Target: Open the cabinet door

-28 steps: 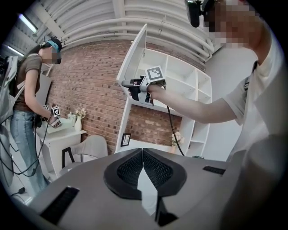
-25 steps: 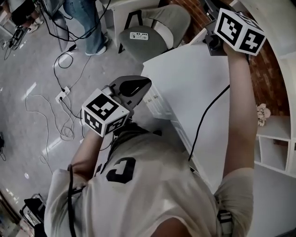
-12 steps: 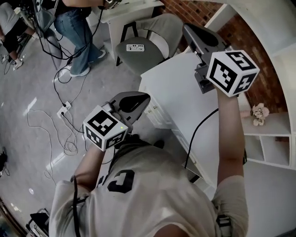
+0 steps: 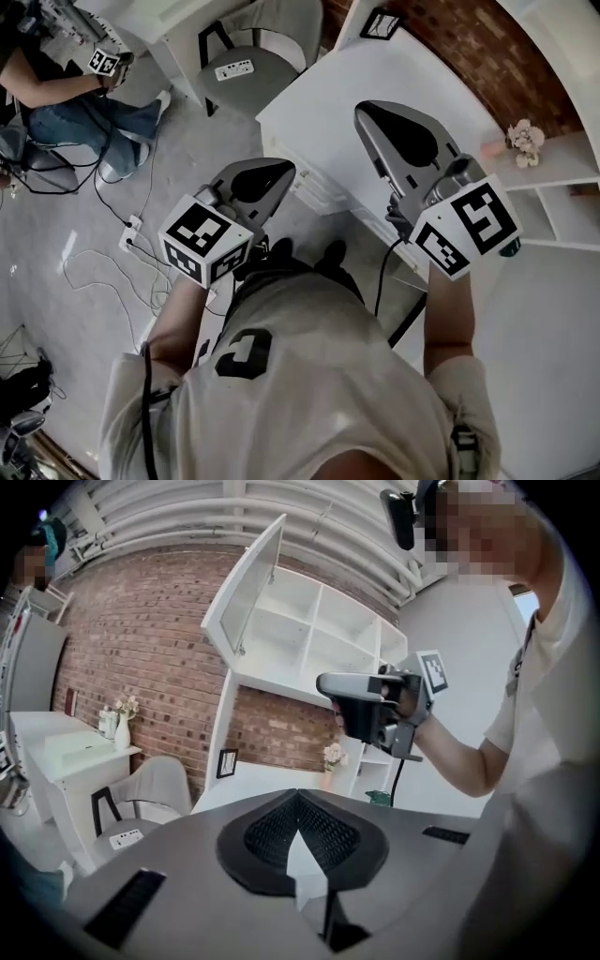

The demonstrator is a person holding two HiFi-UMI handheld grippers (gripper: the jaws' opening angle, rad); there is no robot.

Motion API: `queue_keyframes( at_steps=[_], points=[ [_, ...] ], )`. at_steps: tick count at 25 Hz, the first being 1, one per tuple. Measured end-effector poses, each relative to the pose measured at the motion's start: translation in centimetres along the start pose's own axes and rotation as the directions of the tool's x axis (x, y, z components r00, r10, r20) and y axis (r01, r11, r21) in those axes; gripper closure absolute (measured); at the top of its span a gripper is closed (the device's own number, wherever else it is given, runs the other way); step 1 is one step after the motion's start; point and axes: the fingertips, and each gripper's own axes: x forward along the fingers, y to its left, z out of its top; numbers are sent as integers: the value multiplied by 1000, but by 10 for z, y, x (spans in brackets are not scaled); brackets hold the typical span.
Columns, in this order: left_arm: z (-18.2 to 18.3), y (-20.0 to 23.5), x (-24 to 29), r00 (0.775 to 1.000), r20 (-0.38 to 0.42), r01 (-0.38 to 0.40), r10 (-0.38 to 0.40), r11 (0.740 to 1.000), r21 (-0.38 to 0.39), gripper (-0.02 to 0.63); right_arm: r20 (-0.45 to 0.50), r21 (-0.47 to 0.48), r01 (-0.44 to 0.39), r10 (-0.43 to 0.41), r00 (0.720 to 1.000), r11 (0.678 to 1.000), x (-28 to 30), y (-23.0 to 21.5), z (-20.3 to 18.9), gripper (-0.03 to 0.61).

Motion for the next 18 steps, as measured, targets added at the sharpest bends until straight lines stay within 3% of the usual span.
queue_keyframes(
  at_steps=[4, 8, 11, 18],
  points=[
    [5, -22, 11, 999, 9, 53, -53, 999, 10, 597, -6, 80, 35, -35, 999, 996, -36, 15, -24, 549],
    [2, -52, 21, 995, -38, 99, -97, 992, 78, 598, 23, 149, 97, -101, 995, 984, -76, 23, -39, 549],
    [2, -75, 27, 992, -50, 117, -112, 988, 101, 598, 83, 259, 132, -158, 984, 957, -112, 25, -44, 551],
    [-8, -150, 43, 983, -74, 179, -171, 976, 123, 598, 49, 382, 226, -263, 963, 896, -200, 38, -88, 549]
  ],
)
